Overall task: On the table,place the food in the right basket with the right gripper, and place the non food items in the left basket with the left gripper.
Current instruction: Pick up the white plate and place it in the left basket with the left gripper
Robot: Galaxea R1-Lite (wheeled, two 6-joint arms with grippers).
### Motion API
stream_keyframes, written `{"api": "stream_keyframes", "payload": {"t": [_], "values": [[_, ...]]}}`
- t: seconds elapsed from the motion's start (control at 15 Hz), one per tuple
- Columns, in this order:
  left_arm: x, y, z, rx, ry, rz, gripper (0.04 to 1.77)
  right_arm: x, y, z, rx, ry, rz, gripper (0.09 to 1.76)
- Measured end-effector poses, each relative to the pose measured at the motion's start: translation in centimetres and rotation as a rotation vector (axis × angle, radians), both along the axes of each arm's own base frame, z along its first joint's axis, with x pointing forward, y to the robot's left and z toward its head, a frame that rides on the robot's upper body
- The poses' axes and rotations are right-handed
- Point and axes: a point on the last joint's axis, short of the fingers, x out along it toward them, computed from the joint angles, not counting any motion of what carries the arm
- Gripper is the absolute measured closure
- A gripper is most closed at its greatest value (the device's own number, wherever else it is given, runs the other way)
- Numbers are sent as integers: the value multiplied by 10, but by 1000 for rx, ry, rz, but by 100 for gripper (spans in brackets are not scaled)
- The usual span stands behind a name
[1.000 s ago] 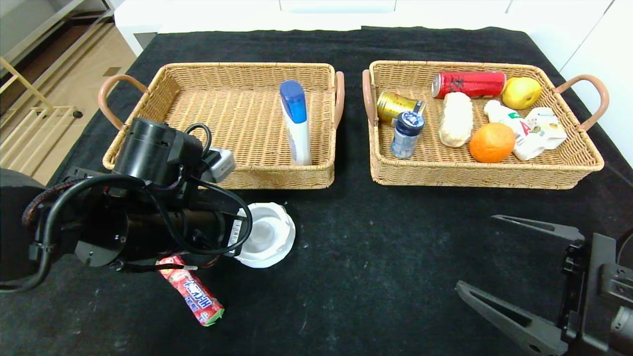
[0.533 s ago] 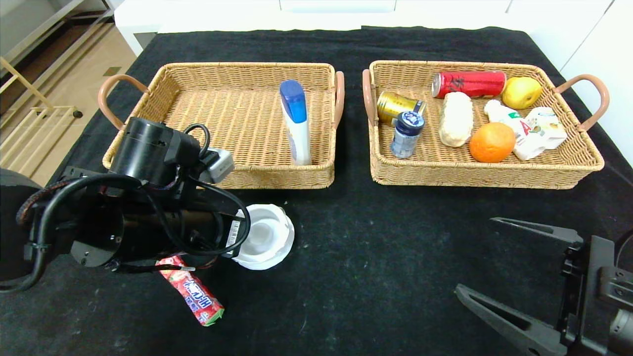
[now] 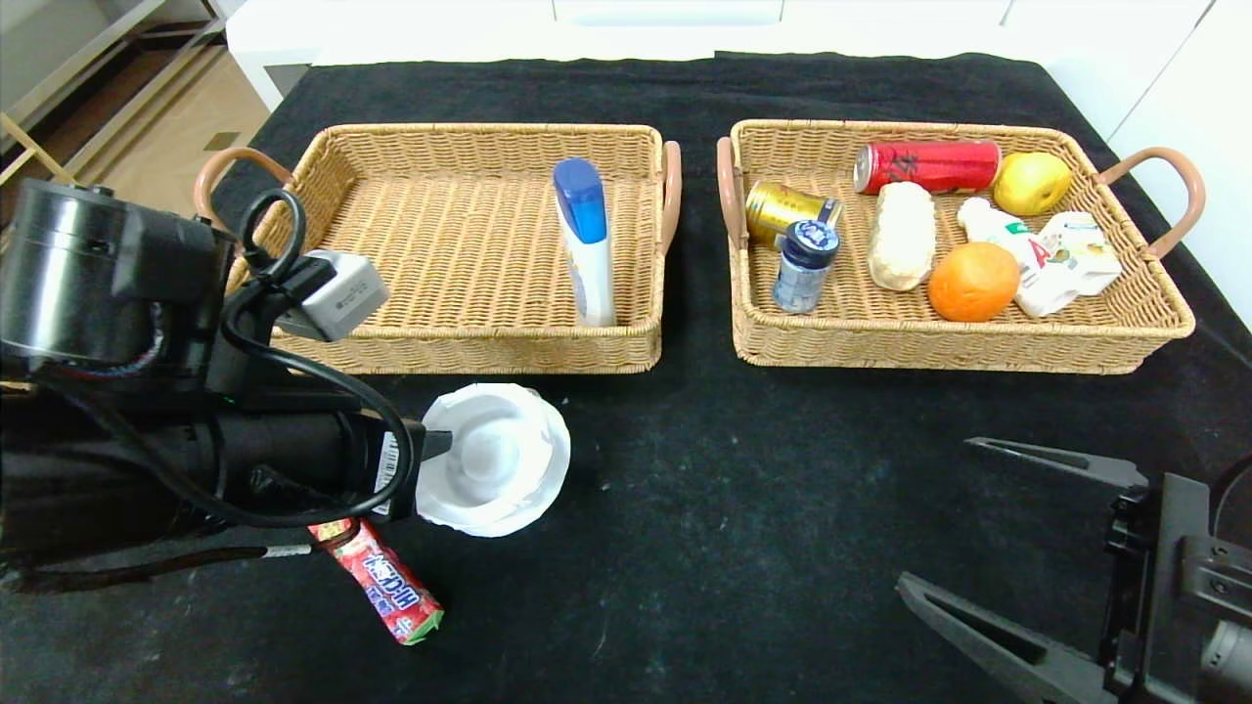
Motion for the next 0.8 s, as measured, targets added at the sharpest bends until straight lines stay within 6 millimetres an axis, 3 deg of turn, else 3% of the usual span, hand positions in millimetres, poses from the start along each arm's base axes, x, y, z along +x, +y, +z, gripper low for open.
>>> {"api": "stream_keyframes", "payload": {"t": [0.33,0.8], "values": [[-12,11,18,-72,-65,-26,169,0,0,-1,-3,2,2,14],[18,29,55,-143,-261,95,169,0,0,-1,-5,2,2,14]]}}
